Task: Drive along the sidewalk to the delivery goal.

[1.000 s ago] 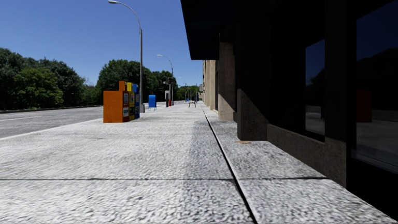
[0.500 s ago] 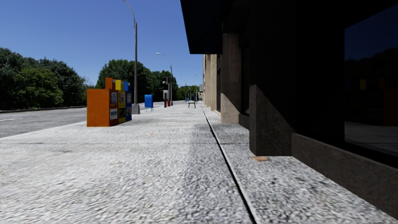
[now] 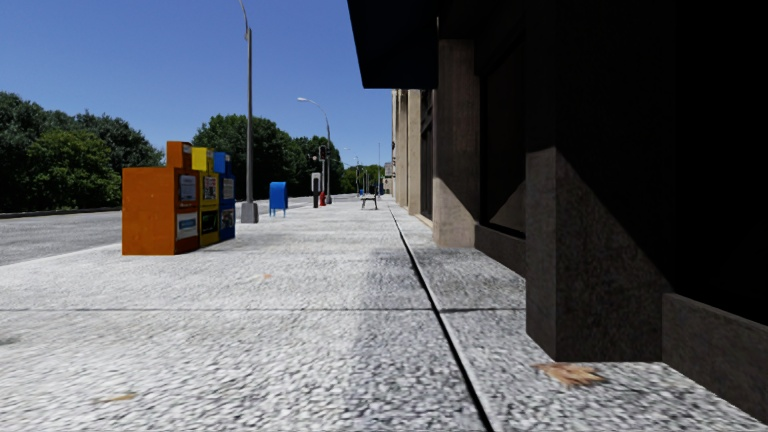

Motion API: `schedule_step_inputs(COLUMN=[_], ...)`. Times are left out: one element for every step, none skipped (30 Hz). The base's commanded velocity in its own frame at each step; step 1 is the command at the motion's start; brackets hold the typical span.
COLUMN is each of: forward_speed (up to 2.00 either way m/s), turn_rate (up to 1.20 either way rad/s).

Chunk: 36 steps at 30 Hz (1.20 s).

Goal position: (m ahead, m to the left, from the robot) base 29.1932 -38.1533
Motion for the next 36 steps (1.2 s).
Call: schedule_step_inputs(forward_speed=[2.0,2.0,2.0,2.0,2.0,2.0,2.0,2.0,2.0,2.0,2.0,2.0,2.0,2.0,2.0,2.0,2.0,2.0,2.0,2.0,2.0,2.0,2.0,2.0,2.0,2.0,2.0,2.0,2.0,2.0,2.0,2.0,2.0,2.0,2.0,2.0], turn_rate=[0.0,0.0,0.0,0.14,0.37,0.5,0.5,0.55,0.56,0.56,0.56,0.56,0.56,0.56,0.56,0.56,0.56,0.56,0.56,0.47,0.0,0.0,0.0,0.0,0.0,0.0,0.0,0.0,0.0,0.0,0.0,0.0,0.0,0.0,0.0,0.0])
